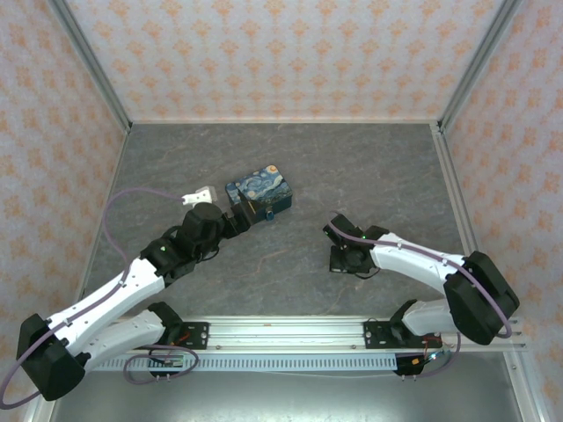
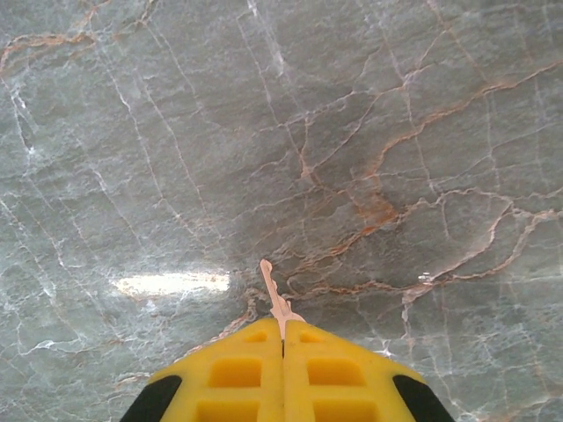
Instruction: Unlock the padlock with the key
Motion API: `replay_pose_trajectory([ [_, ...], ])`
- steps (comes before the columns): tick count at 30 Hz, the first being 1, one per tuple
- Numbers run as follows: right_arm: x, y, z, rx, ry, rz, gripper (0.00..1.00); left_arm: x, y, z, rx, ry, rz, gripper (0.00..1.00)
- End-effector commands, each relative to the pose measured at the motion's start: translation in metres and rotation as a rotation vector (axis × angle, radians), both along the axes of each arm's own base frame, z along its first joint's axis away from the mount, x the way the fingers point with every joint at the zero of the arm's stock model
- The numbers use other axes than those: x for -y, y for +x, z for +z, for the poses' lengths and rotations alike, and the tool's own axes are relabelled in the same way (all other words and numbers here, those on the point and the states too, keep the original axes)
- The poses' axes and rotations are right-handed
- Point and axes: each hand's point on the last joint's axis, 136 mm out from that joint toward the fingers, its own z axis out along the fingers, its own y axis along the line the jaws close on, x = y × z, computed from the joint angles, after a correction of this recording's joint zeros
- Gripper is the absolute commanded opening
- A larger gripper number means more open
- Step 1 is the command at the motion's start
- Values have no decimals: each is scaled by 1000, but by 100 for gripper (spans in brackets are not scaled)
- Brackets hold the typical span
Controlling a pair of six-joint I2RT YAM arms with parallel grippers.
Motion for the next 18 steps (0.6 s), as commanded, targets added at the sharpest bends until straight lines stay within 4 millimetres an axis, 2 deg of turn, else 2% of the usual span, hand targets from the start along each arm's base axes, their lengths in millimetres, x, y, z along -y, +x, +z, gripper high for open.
replay_pose_trajectory([
  [1,0,12,14,66,-19,13,0,4,-3,-3,-24,1,-10,100],
  [7,-4,27,41,206,23,63,0,34,6,11,8,-112,-97,100],
  [9,-10,37,60,302,72,83,0,44,10,18,26,-153,-120,95],
  [13,-35,58,102,515,227,145,0,61,17,41,89,-224,-163,81],
  [18,-59,74,157,805,398,228,0,87,25,64,105,-263,-263,73],
])
